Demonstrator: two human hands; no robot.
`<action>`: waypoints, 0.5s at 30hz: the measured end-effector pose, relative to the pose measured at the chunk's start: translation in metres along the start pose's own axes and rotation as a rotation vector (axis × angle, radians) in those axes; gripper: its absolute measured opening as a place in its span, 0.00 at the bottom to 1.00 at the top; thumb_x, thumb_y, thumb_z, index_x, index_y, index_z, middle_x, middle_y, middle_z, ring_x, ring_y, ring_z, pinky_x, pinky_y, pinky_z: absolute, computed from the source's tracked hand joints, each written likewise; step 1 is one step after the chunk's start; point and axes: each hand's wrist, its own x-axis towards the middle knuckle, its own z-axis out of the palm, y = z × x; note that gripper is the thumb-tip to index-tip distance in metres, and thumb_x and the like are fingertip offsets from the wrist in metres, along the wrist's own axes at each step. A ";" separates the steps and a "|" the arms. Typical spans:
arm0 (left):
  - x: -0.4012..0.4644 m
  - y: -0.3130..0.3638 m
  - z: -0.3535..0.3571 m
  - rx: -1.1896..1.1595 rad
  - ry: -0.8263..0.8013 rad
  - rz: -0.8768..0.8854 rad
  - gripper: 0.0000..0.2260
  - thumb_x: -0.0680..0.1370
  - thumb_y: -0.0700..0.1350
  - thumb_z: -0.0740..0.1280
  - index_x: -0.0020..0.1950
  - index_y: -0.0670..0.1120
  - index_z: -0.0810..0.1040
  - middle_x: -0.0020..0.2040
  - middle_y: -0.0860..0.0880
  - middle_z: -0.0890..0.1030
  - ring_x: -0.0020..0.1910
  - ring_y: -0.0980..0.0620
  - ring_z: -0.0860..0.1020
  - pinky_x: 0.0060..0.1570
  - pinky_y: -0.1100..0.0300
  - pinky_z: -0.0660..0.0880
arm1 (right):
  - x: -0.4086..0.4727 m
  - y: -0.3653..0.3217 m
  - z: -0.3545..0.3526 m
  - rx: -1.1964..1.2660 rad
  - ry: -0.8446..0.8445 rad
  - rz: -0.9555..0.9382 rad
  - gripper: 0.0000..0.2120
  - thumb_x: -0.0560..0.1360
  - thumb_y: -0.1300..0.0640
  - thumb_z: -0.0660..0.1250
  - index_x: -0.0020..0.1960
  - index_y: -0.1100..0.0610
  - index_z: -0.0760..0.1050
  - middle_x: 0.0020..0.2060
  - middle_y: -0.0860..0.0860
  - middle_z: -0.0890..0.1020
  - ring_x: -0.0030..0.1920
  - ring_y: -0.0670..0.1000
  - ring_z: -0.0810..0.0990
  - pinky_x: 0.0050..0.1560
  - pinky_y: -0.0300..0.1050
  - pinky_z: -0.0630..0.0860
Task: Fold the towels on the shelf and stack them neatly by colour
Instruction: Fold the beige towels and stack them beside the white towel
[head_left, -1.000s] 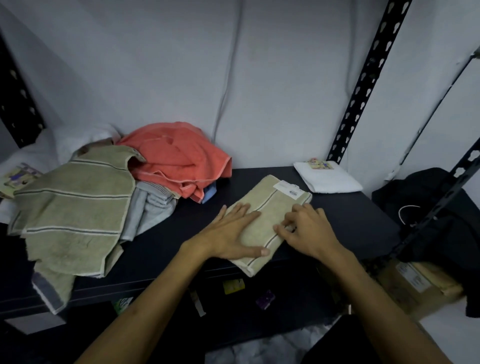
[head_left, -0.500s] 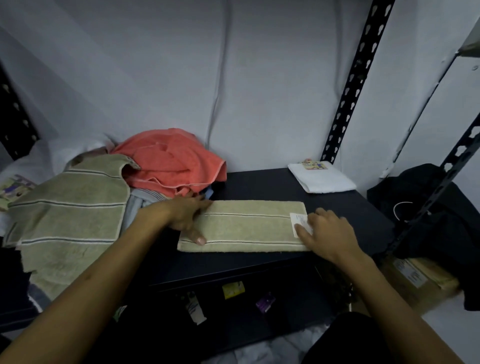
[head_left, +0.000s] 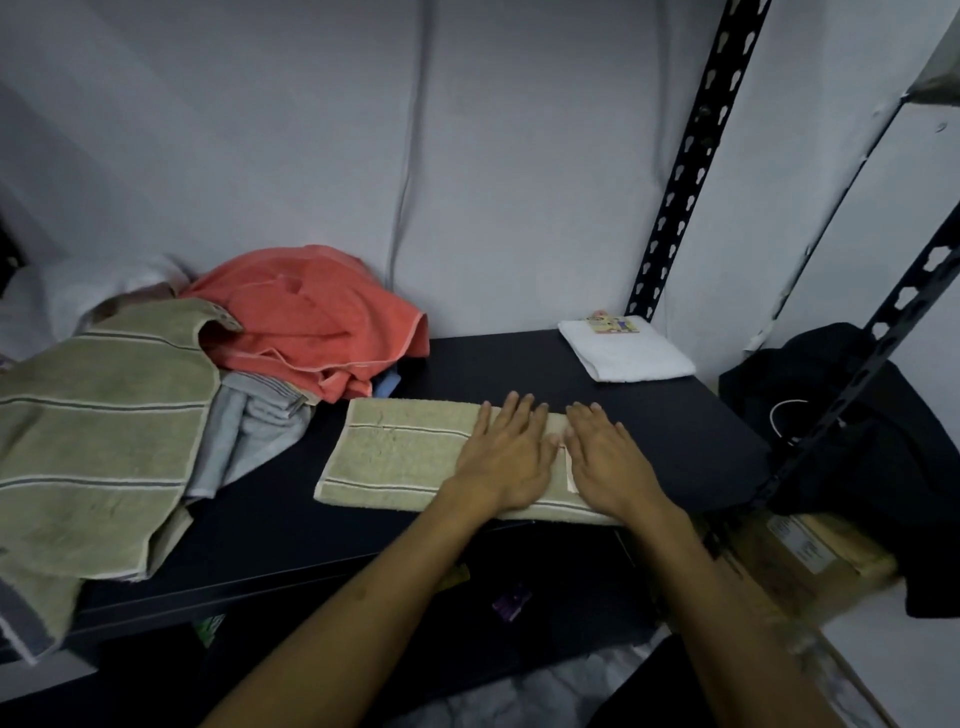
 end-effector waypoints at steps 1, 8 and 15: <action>-0.003 -0.004 -0.002 0.011 -0.015 -0.005 0.28 0.86 0.58 0.42 0.84 0.48 0.46 0.84 0.49 0.46 0.82 0.51 0.41 0.79 0.47 0.36 | 0.001 0.000 -0.002 -0.021 -0.016 0.003 0.25 0.86 0.50 0.45 0.81 0.57 0.54 0.80 0.50 0.57 0.81 0.51 0.50 0.79 0.53 0.50; -0.042 -0.101 -0.029 0.042 -0.013 -0.213 0.32 0.83 0.65 0.41 0.83 0.51 0.41 0.83 0.52 0.40 0.81 0.55 0.37 0.79 0.48 0.36 | 0.018 0.009 -0.005 -0.017 -0.068 -0.050 0.25 0.86 0.50 0.44 0.81 0.56 0.53 0.81 0.50 0.55 0.81 0.50 0.49 0.79 0.51 0.47; -0.073 -0.152 -0.046 0.052 -0.036 -0.300 0.32 0.83 0.64 0.42 0.83 0.50 0.39 0.83 0.52 0.41 0.81 0.54 0.40 0.79 0.50 0.38 | 0.029 0.013 -0.011 -0.016 -0.104 -0.084 0.25 0.86 0.50 0.46 0.81 0.57 0.54 0.81 0.51 0.56 0.80 0.50 0.51 0.78 0.48 0.50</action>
